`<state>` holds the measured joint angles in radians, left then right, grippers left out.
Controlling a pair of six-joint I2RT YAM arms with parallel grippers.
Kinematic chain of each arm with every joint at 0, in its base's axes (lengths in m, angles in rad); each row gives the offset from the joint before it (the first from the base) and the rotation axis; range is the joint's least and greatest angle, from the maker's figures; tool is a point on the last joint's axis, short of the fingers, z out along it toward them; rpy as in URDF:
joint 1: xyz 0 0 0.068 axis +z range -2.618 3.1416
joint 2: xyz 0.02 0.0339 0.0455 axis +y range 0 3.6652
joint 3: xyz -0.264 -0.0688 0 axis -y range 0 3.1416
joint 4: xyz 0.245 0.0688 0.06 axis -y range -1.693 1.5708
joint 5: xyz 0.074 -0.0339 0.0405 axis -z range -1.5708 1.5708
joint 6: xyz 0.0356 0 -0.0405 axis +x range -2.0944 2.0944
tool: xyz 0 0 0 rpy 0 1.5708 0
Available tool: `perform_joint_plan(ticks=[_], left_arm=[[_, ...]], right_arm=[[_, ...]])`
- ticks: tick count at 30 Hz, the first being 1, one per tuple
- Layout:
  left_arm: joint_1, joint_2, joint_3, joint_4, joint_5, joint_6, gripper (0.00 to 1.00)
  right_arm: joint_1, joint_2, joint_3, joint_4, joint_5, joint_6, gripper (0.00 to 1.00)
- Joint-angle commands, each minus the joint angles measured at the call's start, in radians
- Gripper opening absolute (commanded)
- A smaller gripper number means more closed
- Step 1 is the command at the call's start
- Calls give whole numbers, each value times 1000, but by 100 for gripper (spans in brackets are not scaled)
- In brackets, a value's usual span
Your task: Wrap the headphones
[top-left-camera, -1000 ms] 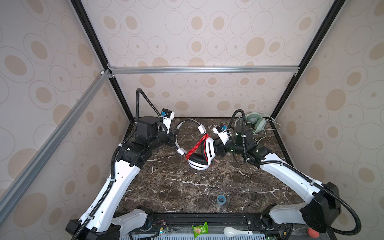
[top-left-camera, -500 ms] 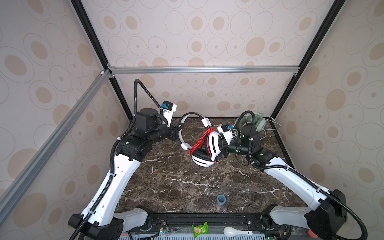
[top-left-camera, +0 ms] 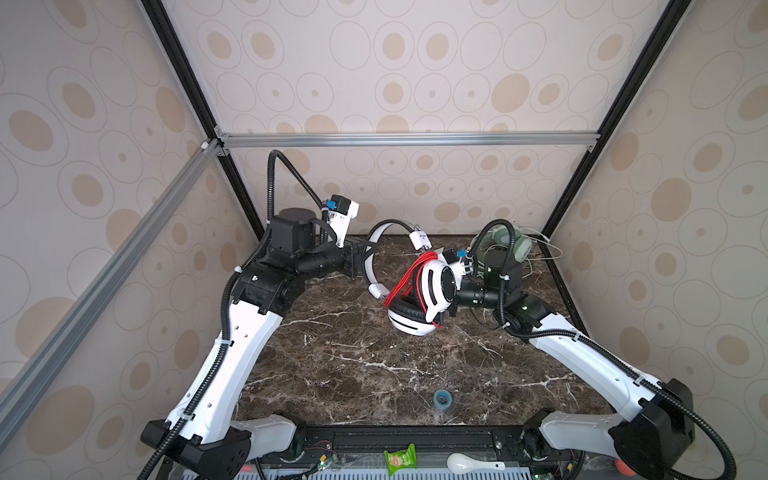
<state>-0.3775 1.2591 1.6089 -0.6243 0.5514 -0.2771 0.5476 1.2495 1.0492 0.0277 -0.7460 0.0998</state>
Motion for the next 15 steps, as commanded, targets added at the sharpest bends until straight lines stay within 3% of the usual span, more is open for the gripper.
perform_joint_plan(ticks=[1, 15], left_arm=[[7, -12, 75, 21, 68, -50, 0], [17, -36, 37, -5, 91, -44, 0]], right_arm=[[-5, 10, 51, -28, -54, -37, 61], [-21, -51, 79, -194, -63, -99, 59]])
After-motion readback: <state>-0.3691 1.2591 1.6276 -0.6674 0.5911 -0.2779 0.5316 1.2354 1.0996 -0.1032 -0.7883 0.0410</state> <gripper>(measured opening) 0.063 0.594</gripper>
